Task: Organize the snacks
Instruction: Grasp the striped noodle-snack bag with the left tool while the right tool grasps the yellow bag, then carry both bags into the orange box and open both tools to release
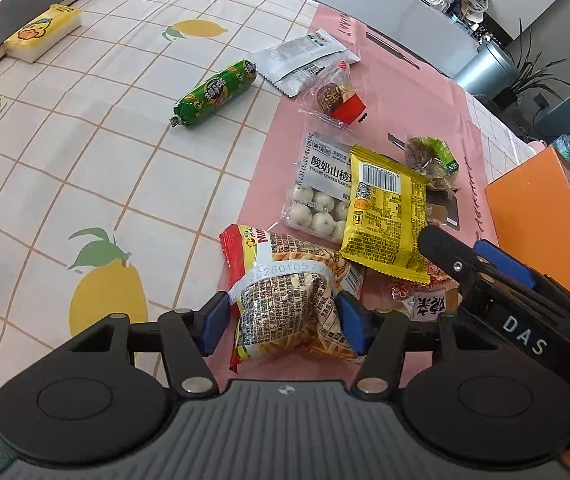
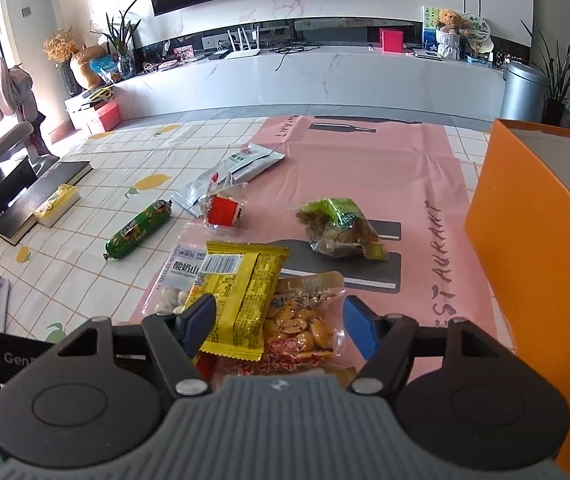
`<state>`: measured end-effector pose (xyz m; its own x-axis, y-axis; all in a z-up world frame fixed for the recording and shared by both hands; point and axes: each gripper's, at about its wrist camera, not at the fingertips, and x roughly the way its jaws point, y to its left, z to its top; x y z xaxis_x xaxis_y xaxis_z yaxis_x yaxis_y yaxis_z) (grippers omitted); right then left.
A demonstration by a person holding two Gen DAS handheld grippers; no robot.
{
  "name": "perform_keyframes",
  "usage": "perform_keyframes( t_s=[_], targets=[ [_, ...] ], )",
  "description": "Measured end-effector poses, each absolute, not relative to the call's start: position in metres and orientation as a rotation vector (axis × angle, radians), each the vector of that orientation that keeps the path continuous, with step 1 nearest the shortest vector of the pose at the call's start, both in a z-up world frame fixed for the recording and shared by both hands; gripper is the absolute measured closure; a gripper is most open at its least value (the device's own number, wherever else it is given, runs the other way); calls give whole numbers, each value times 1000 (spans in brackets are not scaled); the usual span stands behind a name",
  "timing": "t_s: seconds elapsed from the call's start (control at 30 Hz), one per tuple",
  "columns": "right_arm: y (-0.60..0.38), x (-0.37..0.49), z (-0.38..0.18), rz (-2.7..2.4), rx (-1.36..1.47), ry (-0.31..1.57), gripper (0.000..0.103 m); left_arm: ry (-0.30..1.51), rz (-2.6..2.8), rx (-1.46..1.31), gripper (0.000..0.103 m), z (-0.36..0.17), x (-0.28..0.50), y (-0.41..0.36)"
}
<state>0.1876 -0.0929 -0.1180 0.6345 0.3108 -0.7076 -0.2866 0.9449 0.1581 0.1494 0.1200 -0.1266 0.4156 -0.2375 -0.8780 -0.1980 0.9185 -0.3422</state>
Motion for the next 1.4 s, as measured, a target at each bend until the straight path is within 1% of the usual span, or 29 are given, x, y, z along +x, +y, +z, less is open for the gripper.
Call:
perform_keyframes(
  t_s=[0.03,0.2,0.23,0.3,0.43,0.47,0.63,0.83,0.9,0.93,0.97,1.0,1.1,1.4],
  targets=[
    [-92,190,-120,347,37,819,35,1149,-41,-431,47,-127,149,120],
    [-89,196,-126,373,57,826,34,1121,-57,-401,54,-117,146,119],
    [-88,198,-128,379,62,828,33,1113,-58,-387,54,-114,145,120],
    [-86,201,-130,390,77,830,28,1106,-45,-350,55,-110,144,122],
    [-79,207,-134,407,112,833,28,1105,-29,-311,55,-105,141,127],
    [-76,208,-135,409,114,831,27,1106,-24,-314,55,-104,141,128],
    [-61,209,-139,431,72,822,27,1113,-15,-318,55,-107,143,130],
    [-50,204,-143,428,-30,806,31,1121,-9,-309,55,-108,144,128],
    [-49,204,-143,438,-39,805,37,1124,-6,-307,55,-108,144,127],
    [-51,203,-143,446,-40,808,38,1126,-5,-306,55,-108,144,126],
    [-50,202,-143,448,-47,809,43,1127,-4,-303,55,-108,144,125],
    [-50,202,-142,452,-53,816,50,1127,-3,-300,55,-107,143,125],
    [-54,198,-138,441,-51,813,53,1125,2,-288,55,-105,141,121],
    [-86,185,-108,417,39,785,53,1089,-7,-258,55,-81,124,106]
  ],
)
